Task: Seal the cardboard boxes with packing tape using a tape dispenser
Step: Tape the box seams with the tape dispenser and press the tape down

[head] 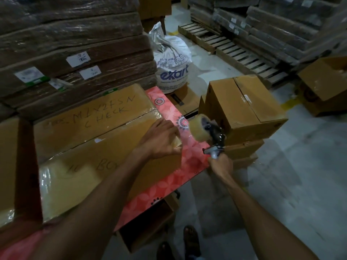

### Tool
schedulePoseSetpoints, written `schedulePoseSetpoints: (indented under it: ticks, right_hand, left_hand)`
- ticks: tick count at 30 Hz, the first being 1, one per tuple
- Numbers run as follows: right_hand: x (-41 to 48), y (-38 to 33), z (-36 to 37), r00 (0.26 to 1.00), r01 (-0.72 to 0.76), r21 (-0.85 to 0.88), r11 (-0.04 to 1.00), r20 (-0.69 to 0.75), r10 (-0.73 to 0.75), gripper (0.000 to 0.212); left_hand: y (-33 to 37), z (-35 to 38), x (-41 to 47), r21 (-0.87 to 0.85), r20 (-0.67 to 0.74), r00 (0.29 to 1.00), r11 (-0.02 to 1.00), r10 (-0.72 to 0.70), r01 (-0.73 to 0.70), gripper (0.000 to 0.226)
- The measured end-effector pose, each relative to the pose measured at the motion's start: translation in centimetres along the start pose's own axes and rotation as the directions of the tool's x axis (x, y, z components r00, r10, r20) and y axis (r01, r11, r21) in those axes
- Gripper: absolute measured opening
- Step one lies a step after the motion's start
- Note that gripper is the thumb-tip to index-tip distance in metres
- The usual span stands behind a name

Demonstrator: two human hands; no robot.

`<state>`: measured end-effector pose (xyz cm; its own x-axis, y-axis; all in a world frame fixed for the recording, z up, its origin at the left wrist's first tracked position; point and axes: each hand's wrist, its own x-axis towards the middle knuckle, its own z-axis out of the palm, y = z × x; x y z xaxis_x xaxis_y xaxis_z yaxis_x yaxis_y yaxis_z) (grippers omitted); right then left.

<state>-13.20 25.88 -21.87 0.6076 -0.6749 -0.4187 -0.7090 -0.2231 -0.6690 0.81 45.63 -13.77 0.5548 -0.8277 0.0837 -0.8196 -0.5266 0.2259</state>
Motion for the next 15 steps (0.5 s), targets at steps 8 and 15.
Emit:
schedulePoseSetpoints:
  ticks: [8,15]
  right_hand:
    - [6.9,3.3,6.8,0.968,0.216,-0.268,0.939,0.187,-0.169,0.067]
    - [5.3,0.8,6.7,0.961,0.203,-0.420,0.884,0.258,-0.098,0.074]
  left_hand:
    - [-0.9,0.2,-1.5,-0.016,0.006,0.997,0.997,-0.074,0.074,0.057]
    - [-1.1,0.4,-1.3,0.020,0.048,0.994,0.995,-0.096,0.095,0.057]
